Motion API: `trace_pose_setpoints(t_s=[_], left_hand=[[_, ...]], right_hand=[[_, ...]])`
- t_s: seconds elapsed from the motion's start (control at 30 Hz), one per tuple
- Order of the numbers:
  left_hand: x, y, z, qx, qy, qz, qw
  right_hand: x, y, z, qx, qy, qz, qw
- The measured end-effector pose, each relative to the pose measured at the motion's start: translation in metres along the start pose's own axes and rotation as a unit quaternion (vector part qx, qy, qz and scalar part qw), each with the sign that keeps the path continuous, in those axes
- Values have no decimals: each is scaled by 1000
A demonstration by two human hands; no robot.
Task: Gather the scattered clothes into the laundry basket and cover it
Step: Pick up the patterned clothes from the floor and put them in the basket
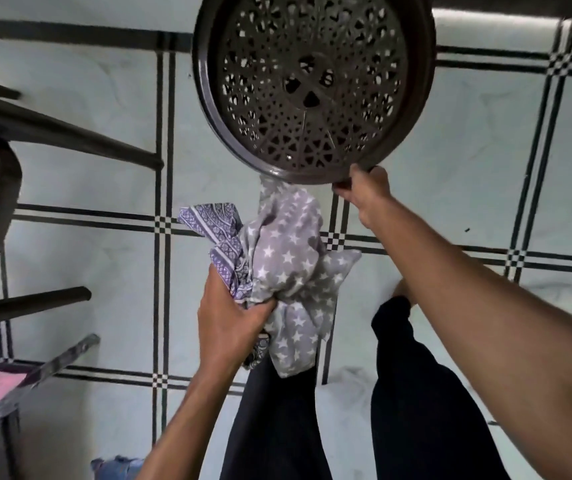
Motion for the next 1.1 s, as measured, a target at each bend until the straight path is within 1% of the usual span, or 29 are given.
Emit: trace_pose_setpoints(t_s=[0.1, 0.17, 0.27, 0.3, 0.37, 0.47, 0.53, 0.6, 0.7, 0.8, 0.9, 1.0, 1.1], left_hand=[[-6, -1, 20, -18, 27, 4, 999], [-6, -5, 31, -31, 30, -11, 999], [-3, -11, 38, -43, 26, -29, 998], [-1, -13, 38, -46, 20, -35, 998], [7, -19, 39, -53, 2, -52, 997], [29, -32, 43, -76, -28, -83, 993], [47, -47, 47, -101, -57, -117, 986], [68, -65, 53, -124, -91, -146, 977], [101, -103, 64, -161, -138, -170, 963], [116, -157, 72, -200, -161, -202, 945], [115, -216, 72, -230, -167, -228, 931], [95, -281, 60, -257, -153, -244, 923], [65, -347, 34, -269, -146, -256, 917]], right_hand=[[29, 21, 29, 6, -51, 39, 998], [48, 36, 44, 11, -78, 65, 995], [56, 50, 52, -2, -61, 161, 985], [53, 50, 54, -9, -55, 171, 984], [47, 54, 57, -14, -58, 132, 989], [30, 70, 69, -34, -59, 34, 997], [19, 96, 84, -32, -52, -26, 998], [11, 128, 98, -25, -38, -63, 997], [16, 190, 109, 7, -28, -108, 994], [39, 256, 98, 61, -55, -150, 985], [77, 310, 66, 107, -100, -206, 968], [129, 351, 14, 163, -146, -240, 946], [188, 373, -49, 203, -179, -225, 936]])
Point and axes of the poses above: each hand's wrist, its own z-axis away from the middle knuckle, its own y-axis out of the back of the hand, x = y × z, the point moved 10 cm from there along -z, towards the middle knuckle, and after that the axes turned 4 degrees about y, right-handed, at the moved point
